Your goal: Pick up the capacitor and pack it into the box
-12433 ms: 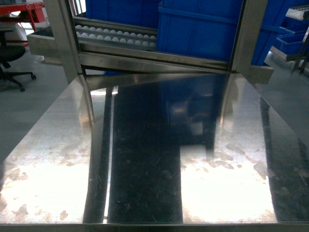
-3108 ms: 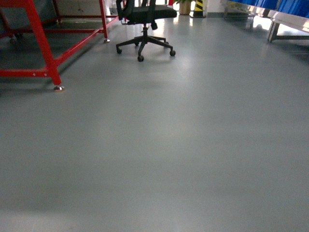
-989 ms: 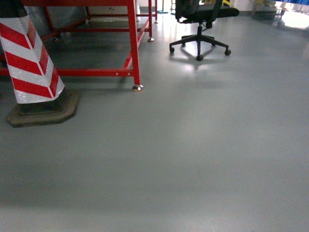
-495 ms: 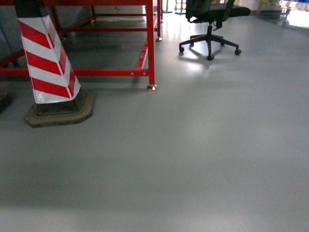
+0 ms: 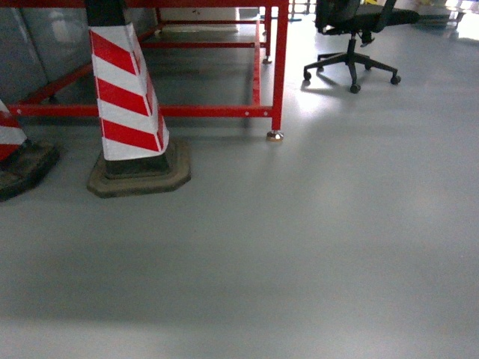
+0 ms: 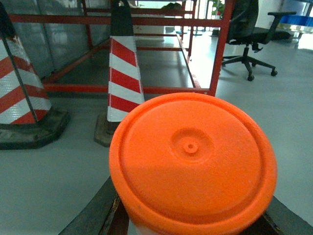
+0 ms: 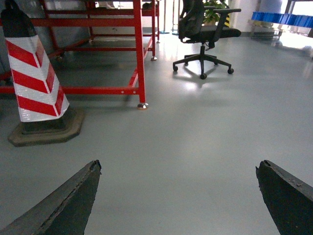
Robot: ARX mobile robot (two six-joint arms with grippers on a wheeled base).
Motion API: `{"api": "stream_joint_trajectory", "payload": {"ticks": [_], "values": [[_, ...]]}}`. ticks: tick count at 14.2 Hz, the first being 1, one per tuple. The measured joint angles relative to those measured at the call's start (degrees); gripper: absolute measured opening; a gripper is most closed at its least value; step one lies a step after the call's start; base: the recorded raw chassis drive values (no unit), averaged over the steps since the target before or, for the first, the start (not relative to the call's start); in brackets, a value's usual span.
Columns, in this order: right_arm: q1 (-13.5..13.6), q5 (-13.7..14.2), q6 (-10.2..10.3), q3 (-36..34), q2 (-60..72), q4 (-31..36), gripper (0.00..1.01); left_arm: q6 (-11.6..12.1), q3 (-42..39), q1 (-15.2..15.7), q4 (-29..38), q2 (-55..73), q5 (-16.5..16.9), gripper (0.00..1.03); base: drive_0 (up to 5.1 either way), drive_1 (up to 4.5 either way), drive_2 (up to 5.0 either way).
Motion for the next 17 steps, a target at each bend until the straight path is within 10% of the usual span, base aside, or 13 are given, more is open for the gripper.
{"api": "stream_joint_trajectory", "payload": {"ticks": [17], "values": [[0.0, 0.0, 0.0, 0.0, 0.0, -0.1, 0.98, 0.0, 0.0, 0.0, -0.2, 0.0, 0.0, 0.44, -5.0, 2.39, 2.4]]}}
